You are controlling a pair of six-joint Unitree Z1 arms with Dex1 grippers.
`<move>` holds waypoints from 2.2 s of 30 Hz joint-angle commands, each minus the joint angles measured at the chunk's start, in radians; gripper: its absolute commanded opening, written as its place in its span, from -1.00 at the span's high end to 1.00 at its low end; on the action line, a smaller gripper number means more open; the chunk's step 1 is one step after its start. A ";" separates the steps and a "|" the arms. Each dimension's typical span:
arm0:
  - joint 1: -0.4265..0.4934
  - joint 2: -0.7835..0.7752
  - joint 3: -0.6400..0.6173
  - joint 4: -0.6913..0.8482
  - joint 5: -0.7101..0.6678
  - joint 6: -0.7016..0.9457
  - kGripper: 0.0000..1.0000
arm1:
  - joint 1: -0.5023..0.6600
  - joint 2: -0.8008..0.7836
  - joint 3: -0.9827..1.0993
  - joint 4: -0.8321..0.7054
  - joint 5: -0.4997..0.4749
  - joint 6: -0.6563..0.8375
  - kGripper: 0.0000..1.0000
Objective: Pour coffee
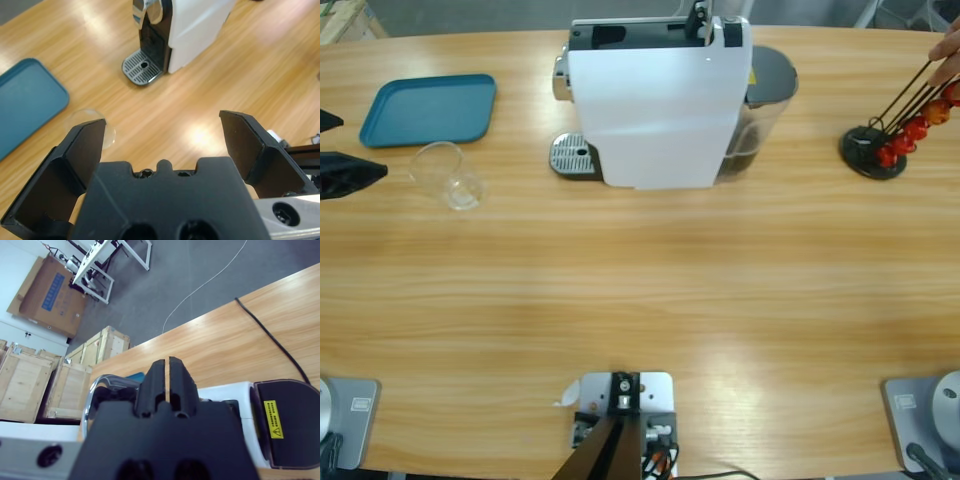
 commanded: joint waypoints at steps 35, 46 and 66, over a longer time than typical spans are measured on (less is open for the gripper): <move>-0.009 -0.052 0.112 -0.013 0.010 0.012 -0.98 | 0.213 0.264 -0.140 0.033 -0.081 0.053 1.00; -0.009 -0.036 0.114 -0.022 0.007 0.043 -0.98 | 0.230 0.314 -0.142 0.022 -0.098 0.053 1.00; -0.009 -0.073 0.175 -0.063 0.004 0.044 -0.98 | 0.300 0.404 -0.114 0.017 -0.161 0.050 1.00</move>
